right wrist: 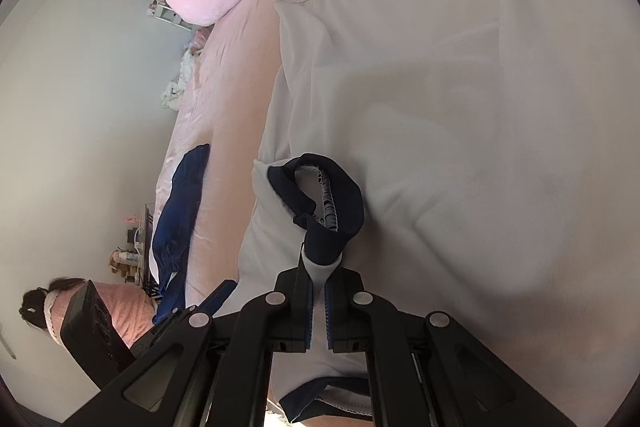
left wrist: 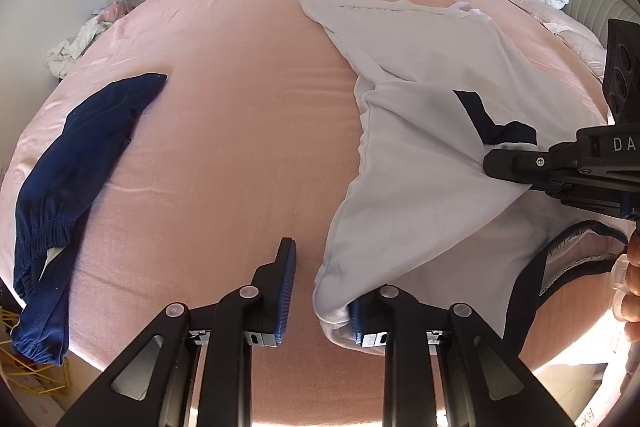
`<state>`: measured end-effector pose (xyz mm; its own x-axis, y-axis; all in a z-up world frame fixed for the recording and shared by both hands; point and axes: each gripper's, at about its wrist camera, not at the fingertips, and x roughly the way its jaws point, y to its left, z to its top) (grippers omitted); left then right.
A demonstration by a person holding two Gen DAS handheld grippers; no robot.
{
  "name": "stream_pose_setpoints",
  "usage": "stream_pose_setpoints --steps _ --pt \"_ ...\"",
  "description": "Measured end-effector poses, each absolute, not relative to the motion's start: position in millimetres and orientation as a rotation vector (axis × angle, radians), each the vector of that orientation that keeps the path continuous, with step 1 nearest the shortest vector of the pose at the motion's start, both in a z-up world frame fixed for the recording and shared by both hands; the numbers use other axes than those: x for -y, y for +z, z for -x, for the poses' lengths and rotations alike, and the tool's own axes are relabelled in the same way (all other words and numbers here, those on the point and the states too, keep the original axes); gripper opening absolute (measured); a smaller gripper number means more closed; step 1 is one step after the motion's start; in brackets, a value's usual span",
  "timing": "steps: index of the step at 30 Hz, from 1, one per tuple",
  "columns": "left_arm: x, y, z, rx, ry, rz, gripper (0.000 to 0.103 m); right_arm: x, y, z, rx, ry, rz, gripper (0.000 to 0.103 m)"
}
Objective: Fold clothes
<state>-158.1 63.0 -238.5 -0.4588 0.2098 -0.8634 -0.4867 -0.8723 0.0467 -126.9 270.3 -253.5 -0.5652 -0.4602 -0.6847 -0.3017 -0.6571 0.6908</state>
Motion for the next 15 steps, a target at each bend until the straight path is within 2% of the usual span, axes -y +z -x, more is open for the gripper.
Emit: stream_pose_setpoints --steps 9,15 --pt "-61.3 -244.1 151.3 -0.444 2.358 1.319 0.022 -265.5 -249.3 112.2 1.193 -2.450 -1.406 0.003" --pt "-71.4 -244.9 138.8 -0.606 2.383 1.207 0.022 -269.8 -253.3 106.0 1.194 -2.471 -1.371 0.003"
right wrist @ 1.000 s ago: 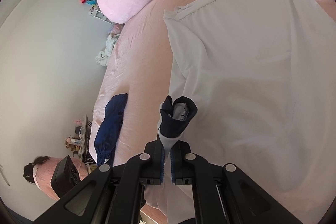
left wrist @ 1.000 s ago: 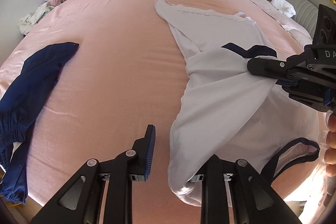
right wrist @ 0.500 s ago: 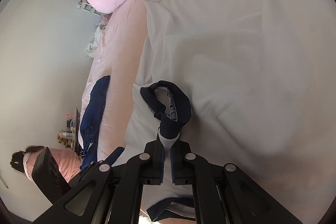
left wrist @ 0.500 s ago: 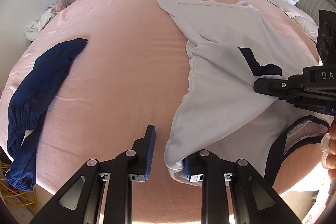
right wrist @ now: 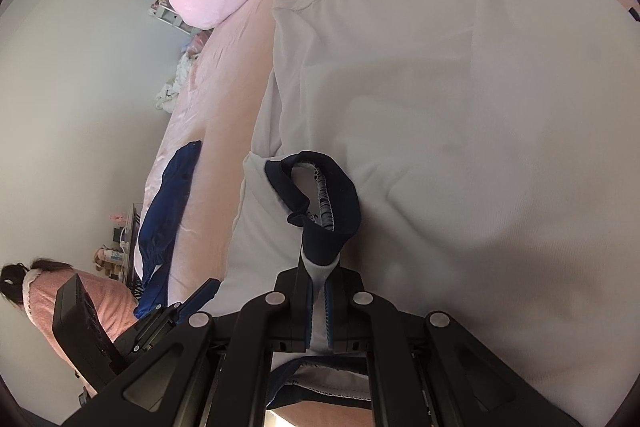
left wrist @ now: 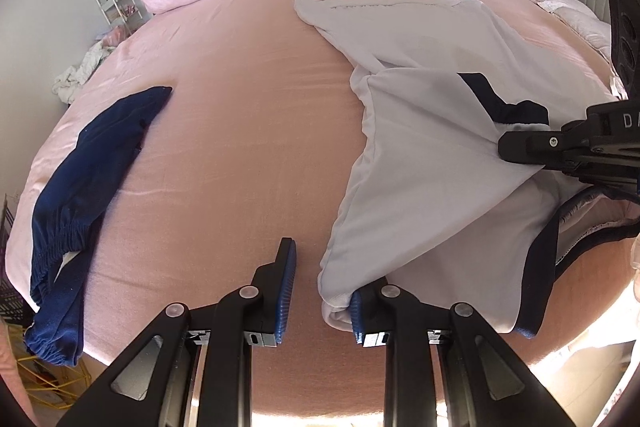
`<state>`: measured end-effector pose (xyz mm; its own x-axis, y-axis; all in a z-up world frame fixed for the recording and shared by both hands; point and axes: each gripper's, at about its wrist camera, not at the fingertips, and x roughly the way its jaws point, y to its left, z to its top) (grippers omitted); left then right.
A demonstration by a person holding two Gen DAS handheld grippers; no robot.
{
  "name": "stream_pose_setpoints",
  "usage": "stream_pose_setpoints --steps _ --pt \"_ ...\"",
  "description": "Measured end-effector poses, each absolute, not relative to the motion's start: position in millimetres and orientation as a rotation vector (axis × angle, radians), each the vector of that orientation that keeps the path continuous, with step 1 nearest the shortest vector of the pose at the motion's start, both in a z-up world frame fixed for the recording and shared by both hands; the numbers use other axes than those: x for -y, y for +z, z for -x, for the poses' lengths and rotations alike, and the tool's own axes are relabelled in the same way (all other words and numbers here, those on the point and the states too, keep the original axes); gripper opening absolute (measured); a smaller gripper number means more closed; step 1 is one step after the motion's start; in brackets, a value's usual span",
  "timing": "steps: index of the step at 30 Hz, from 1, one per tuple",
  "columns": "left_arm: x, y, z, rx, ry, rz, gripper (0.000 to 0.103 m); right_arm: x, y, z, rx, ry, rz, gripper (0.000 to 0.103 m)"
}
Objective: Fold clothes
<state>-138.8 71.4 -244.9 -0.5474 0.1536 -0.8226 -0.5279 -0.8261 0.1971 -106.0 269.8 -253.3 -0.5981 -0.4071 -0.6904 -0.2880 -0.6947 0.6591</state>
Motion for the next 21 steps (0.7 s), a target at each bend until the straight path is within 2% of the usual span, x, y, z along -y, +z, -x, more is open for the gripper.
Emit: stream_pose_setpoints --steps 2,3,4,6,8,11,18,20,21 --pt "-76.6 -244.9 133.4 -0.686 2.387 1.157 0.022 -270.5 -251.1 105.7 1.179 -2.473 -1.335 0.006" --pt "-80.1 -245.5 131.2 -0.737 2.384 1.139 0.022 -271.2 -249.5 105.3 1.173 -2.486 -1.314 0.014" --pt "-83.2 -245.7 130.0 -0.772 2.380 1.128 0.022 -272.1 -248.1 105.5 1.169 -2.495 -1.295 0.030" --pt "-88.1 -245.0 130.6 -0.799 2.371 1.128 0.022 -274.3 -246.5 108.8 1.173 -2.494 -1.270 0.051" --pt "-91.7 -244.0 132.6 -0.807 2.364 1.134 0.022 -276.0 -246.7 114.8 1.198 -2.474 -1.252 0.052" --pt "-91.1 -241.2 141.2 -0.727 2.362 1.172 0.022 -277.3 -248.5 127.1 1.234 -2.433 -1.242 0.052" --pt "-97.8 -240.7 142.7 -0.731 2.378 1.144 0.022 -267.2 -243.8 147.2 1.075 -2.478 -1.325 0.051" --pt "-97.5 -241.4 140.4 -0.756 2.403 1.131 0.022 -262.0 -242.3 148.1 0.972 -2.551 -1.394 0.037" --pt "-95.9 -241.7 139.5 -0.758 2.417 1.132 0.022 -259.2 -241.3 148.3 0.914 -2.590 -1.429 0.022"
